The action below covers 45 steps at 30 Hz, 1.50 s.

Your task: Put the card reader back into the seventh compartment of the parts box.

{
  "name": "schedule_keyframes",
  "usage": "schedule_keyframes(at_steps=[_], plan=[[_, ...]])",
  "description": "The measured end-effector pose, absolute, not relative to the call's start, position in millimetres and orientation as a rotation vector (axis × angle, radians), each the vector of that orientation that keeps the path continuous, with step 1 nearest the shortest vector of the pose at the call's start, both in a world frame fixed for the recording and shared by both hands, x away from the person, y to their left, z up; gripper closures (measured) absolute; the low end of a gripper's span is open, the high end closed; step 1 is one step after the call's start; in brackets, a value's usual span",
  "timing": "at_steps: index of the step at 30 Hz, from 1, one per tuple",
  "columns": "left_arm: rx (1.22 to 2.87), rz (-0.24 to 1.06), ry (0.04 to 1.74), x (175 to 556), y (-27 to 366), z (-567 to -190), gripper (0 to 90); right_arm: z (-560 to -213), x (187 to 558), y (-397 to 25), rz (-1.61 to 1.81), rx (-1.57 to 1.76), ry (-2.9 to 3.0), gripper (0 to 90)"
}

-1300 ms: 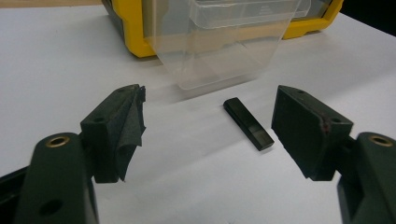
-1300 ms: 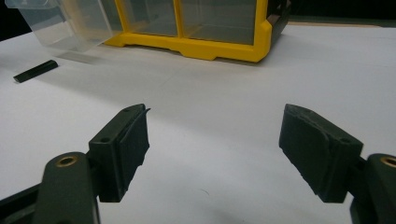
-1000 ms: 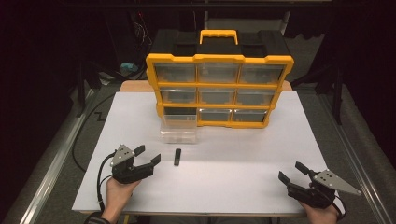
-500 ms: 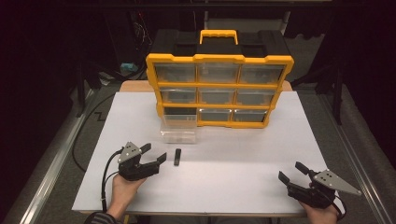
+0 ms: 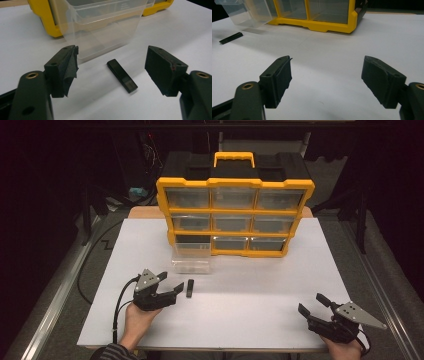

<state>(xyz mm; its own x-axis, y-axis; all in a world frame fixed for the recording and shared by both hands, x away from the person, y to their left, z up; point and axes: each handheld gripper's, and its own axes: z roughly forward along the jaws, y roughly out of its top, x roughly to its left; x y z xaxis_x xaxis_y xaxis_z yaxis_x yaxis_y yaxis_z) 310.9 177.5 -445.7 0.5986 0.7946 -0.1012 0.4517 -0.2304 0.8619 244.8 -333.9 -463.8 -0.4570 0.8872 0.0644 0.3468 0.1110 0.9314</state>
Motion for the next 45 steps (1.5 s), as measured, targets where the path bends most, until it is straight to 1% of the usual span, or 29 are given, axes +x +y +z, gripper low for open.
schedule_keyframes(at_steps=[3,12,15,21,22,26,27,31,38,45], plan=[[1.913,0.453,0.996,313.5,169.1,-445.3,28.0,-463.9,245.0,-334.2,1.342,1.195,1.868,24.4],[1.963,0.416,1.021,319.3,157.3,-442.3,30.3,-463.9,245.2,-334.9,1.346,1.194,1.867,24.4],[1.987,0.371,1.048,323.0,154.3,-441.4,30.7,-463.9,245.3,-334.9,1.347,1.197,1.867,24.4],[2.037,0.351,1.089,327.1,150.8,-440.3,33.8,-463.9,245.4,-334.9,1.347,1.192,1.868,24.4],[2.057,0.334,1.097,329.1,149.4,-439.6,35.8,-463.9,245.4,-334.9,1.349,1.196,1.867,24.4],[2.089,0.315,1.115,332.6,145.9,-440.2,36.5,-463.7,245.1,-334.9,1.347,1.193,1.865,24.9],[2.115,0.287,1.122,335.3,144.4,-441.4,36.6,-463.7,245.0,-334.8,1.347,1.190,1.866,24.9],[2.136,0.244,1.136,339.0,142.5,-444.0,37.0,-463.6,244.9,-335.1,1.348,1.195,1.867,24.9],[2.168,0.229,1.155,342.3,139.5,-448.1,39.7,-463.7,245.1,-334.6,1.349,1.189,1.866,25.1],[2.199,0.193,1.171,346.3,135.8,-454.0,40.1,-463.7,245.0,-334.3,1.346,1.190,1.867,25.1]])
